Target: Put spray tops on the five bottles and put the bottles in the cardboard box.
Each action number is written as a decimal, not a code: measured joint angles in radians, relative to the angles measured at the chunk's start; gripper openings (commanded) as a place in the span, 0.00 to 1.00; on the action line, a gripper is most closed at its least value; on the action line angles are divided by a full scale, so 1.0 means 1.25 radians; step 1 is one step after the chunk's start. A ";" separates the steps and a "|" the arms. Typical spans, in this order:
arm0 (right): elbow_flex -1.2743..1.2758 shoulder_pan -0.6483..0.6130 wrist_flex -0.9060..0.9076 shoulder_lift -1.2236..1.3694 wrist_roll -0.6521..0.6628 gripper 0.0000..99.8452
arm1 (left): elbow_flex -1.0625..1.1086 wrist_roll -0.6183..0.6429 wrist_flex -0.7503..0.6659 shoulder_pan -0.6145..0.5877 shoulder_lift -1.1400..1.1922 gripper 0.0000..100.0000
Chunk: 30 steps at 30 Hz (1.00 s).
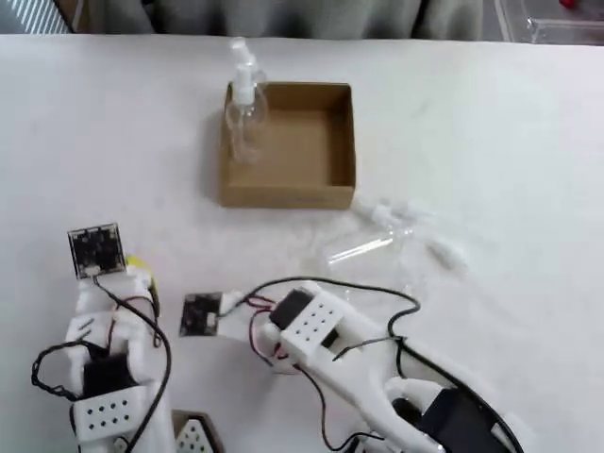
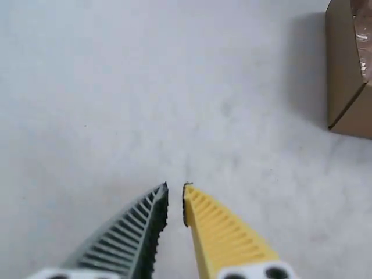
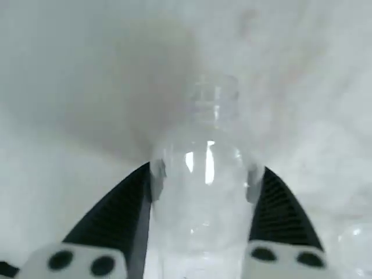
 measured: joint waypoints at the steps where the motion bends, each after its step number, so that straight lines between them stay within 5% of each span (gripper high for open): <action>1: -0.014 0.002 0.000 0.000 -0.020 0.02 | 0.000 0.000 0.000 0.000 0.000 0.06; 7: -0.163 0.101 0.000 -0.002 -0.232 0.01 | 0.000 0.000 0.000 0.000 0.000 0.06; 17: -0.436 0.196 -0.005 0.273 -0.818 0.02 | 0.000 0.000 0.000 0.000 0.000 0.06; 30: -0.512 0.188 -0.027 0.356 -1.056 0.02 | 0.000 0.000 0.000 0.000 0.000 0.06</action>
